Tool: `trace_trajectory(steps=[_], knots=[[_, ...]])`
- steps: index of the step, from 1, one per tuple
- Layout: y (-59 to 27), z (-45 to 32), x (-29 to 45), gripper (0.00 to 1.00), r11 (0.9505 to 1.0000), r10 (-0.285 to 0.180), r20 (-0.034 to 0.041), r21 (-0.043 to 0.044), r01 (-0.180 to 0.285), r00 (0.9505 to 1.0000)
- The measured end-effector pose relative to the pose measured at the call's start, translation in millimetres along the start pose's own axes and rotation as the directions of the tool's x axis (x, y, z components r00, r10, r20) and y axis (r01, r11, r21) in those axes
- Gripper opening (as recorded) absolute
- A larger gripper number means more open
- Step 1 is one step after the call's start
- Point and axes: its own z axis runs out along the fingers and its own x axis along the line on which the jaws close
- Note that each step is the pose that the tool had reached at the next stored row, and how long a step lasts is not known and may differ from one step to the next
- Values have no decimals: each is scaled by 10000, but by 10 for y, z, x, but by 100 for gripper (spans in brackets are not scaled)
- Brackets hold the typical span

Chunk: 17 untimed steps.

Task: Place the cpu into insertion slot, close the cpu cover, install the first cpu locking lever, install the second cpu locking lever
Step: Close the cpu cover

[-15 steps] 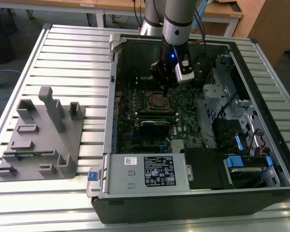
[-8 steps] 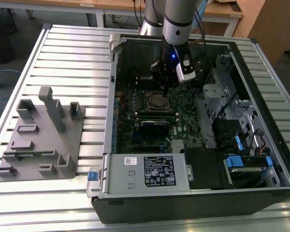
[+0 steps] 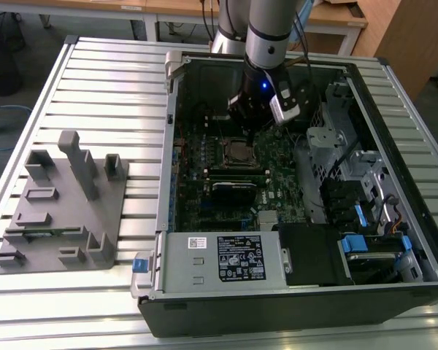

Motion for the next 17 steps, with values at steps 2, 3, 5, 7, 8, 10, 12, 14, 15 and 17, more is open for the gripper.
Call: trace_trajectory(steps=[2,3,5,7,8,10,12,14,15,17], knots=[[0,8,0,11,9997,-230,12,-4,230,9997],[0,13,5,11,9996,-282,21,-5,282,9996],[-1,24,31,11,9996,-299,26,-5,299,9996],[-2,36,69,11,9996,-297,27,-4,297,9996],[-3,41,89,11,9996,-298,27,-5,298,9996],[-4,53,132,11,9996,-299,26,-5,299,9995],[-6,67,175,11,9996,-298,27,-5,298,9996],[-7,80,218,11,9996,-299,27,-5,299,9995],[-8,86,235,11,9996,-299,26,-4,299,9995],[-9,93,256,11,9996,-298,26,-3,298,9996]])
